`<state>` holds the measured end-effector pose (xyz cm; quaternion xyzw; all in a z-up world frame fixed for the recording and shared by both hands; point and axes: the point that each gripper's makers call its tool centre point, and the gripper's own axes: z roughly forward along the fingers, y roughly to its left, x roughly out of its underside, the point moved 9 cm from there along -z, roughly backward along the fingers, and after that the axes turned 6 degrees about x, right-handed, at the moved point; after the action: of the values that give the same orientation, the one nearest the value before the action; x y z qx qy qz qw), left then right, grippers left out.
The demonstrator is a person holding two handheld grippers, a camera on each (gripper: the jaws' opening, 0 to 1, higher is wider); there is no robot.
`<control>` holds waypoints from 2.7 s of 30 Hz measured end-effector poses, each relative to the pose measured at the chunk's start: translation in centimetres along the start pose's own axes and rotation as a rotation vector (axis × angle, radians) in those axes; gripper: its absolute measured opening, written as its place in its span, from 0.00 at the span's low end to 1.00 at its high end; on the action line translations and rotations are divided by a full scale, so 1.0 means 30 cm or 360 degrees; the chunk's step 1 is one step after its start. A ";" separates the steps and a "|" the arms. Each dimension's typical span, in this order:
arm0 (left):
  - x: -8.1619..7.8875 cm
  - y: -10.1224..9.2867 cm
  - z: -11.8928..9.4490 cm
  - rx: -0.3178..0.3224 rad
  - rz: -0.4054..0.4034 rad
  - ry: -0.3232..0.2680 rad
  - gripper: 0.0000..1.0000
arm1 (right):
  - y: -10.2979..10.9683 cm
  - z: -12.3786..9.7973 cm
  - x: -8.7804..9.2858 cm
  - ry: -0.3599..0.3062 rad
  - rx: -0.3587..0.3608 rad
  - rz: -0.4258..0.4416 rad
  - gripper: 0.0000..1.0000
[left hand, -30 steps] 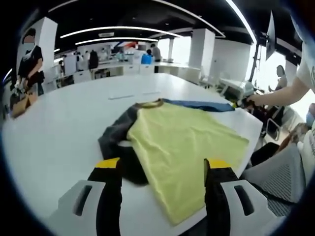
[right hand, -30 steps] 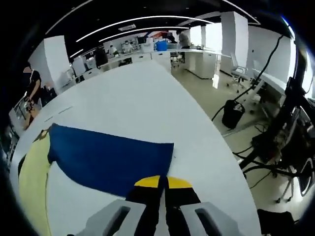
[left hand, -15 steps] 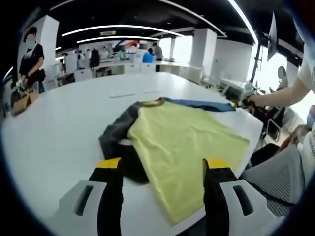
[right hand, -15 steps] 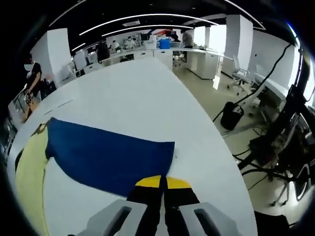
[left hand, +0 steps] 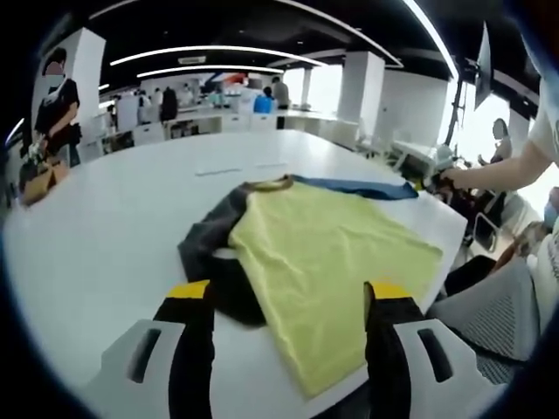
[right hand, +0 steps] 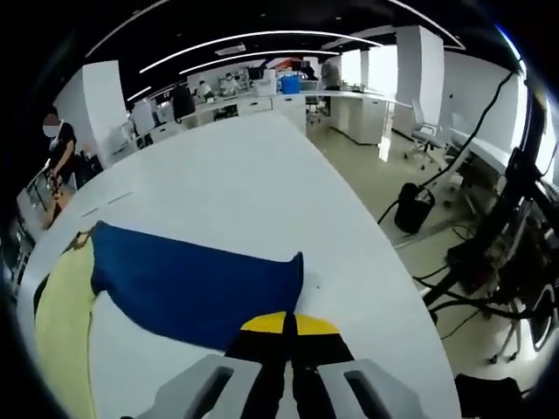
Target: Fold the garment on the visible template until the final outline fits inside the template.
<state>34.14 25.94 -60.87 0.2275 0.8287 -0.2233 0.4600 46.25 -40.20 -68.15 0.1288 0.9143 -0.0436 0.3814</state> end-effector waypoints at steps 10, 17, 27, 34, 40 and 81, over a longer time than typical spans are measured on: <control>0.007 0.009 -0.004 0.0026 -0.0006 0.0012 0.78 | 0.054 -0.049 -0.029 -0.0034 -0.0033 -0.0028 0.00; 0.010 0.010 -0.006 0.0041 -0.0006 0.0007 0.88 | 0.100 -0.080 -0.061 -0.0066 -0.0066 -0.0066 0.00; 0.012 0.005 -0.012 0.0059 0.0000 0.0008 0.97 | 0.157 -0.097 -0.115 -0.0148 -0.0141 -0.0037 0.00; 0.012 -0.001 -0.011 0.0080 0.0008 0.0014 0.99 | 0.204 -0.104 -0.149 -0.0174 -0.0174 -0.0086 0.00; 0.010 -0.004 -0.013 0.0114 -0.0072 -0.0001 0.99 | 0.243 -0.100 -0.171 -0.0145 -0.0205 -0.0099 0.00; 0.000 -0.009 -0.007 0.0162 0.0010 -0.0011 0.99 | 0.621 -0.146 -0.274 -0.0231 -0.0461 -0.0287 0.00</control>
<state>33.85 25.85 -60.74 0.2525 0.8140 -0.2644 0.4512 53.82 -23.14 -58.89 -0.0135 0.8890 0.0454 0.4554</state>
